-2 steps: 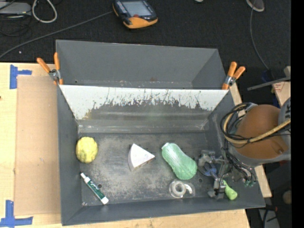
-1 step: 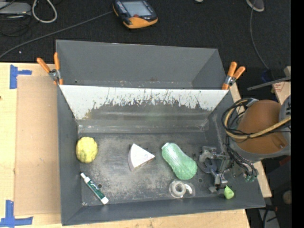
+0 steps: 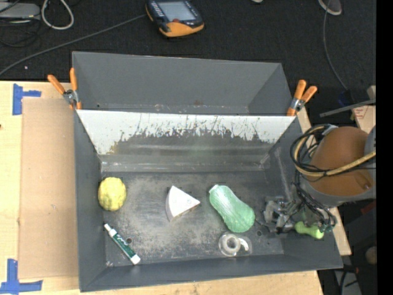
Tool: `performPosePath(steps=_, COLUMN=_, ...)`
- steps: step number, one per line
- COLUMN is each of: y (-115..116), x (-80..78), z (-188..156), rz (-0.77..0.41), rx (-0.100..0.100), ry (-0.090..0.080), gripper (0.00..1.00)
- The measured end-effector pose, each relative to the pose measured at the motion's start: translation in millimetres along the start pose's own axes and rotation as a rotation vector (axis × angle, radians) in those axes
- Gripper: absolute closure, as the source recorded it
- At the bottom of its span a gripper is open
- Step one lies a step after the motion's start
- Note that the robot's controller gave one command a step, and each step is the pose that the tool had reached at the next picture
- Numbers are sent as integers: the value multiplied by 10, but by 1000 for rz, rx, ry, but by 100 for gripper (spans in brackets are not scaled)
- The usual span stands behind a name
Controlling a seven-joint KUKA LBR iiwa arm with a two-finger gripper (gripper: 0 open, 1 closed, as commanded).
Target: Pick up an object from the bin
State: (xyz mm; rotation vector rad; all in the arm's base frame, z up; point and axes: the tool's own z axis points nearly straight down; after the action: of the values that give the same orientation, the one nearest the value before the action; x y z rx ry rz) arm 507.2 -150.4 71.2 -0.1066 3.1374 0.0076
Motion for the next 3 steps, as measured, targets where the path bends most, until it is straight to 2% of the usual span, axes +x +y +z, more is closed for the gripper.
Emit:
performPosePath(steps=2, y=69, x=32, z=3, rz=23, rx=0, ry=-3, gripper=100)
performPosePath(steps=3, y=23, x=126, z=-61, rz=25, rx=-2, ry=-2, gripper=100)
